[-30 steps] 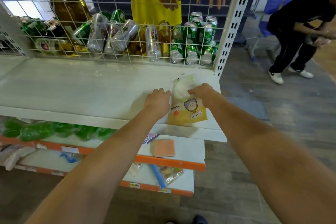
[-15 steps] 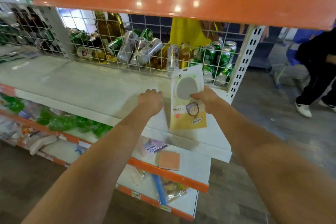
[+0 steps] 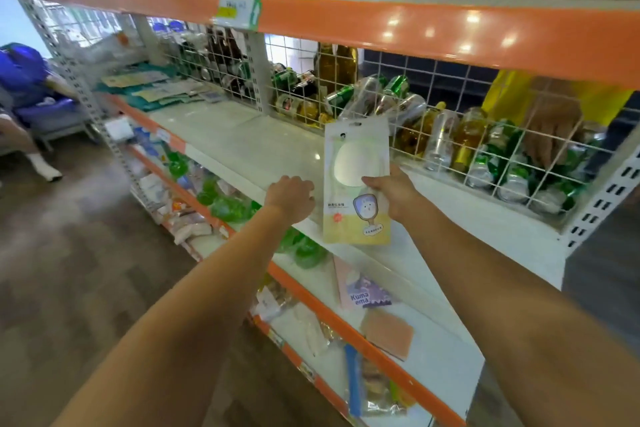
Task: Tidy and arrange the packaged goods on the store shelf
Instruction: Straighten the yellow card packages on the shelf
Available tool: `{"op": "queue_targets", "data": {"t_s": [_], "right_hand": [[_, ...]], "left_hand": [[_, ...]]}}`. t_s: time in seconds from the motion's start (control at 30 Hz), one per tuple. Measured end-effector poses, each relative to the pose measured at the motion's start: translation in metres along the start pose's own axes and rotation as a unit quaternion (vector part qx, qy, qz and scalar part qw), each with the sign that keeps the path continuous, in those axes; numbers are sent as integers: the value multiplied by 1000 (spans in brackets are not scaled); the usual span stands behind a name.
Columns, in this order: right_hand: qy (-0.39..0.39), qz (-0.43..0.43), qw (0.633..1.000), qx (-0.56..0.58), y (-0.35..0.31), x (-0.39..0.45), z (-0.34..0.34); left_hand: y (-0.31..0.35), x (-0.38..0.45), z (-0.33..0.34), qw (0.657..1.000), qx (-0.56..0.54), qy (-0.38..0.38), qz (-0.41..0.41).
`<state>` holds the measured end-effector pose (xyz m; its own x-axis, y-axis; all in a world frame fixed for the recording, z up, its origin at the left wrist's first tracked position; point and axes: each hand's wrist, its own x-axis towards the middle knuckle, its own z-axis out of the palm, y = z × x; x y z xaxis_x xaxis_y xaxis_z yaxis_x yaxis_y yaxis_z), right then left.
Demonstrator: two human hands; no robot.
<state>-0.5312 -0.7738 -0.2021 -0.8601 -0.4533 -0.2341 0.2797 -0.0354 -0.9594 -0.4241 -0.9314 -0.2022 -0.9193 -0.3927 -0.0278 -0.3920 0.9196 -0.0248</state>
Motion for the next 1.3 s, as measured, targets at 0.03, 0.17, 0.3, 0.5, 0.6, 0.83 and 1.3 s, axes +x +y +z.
{"op": "queue_targets", "data": {"t_s": [0.03,0.17,0.3,0.5,0.6,0.83,1.3], "right_hand": [[-12,-2,1000,-3,0,6,15],[-52,-9,999,-16,4,29,79],[-65,-6,998,-22,13,48,143],[-67,-10,998,-16,20,71,231],[-67,-10,998,-11,25,82,268],[-70,-7,997,-37,39,115,338],[-77,-17,996,-33,9,243,443]], "left_hand": [[-14,1,-3,1000,-3,-3,-14],[-76,5,-11,998,-2,3,-58],[-141,9,-11,998,4,17,-66],[-232,25,-12,996,33,12,-82],[-271,37,-8,996,26,8,-88],[-337,63,5,996,-14,2,-92],[-442,179,-4,995,-9,22,-97]]}}
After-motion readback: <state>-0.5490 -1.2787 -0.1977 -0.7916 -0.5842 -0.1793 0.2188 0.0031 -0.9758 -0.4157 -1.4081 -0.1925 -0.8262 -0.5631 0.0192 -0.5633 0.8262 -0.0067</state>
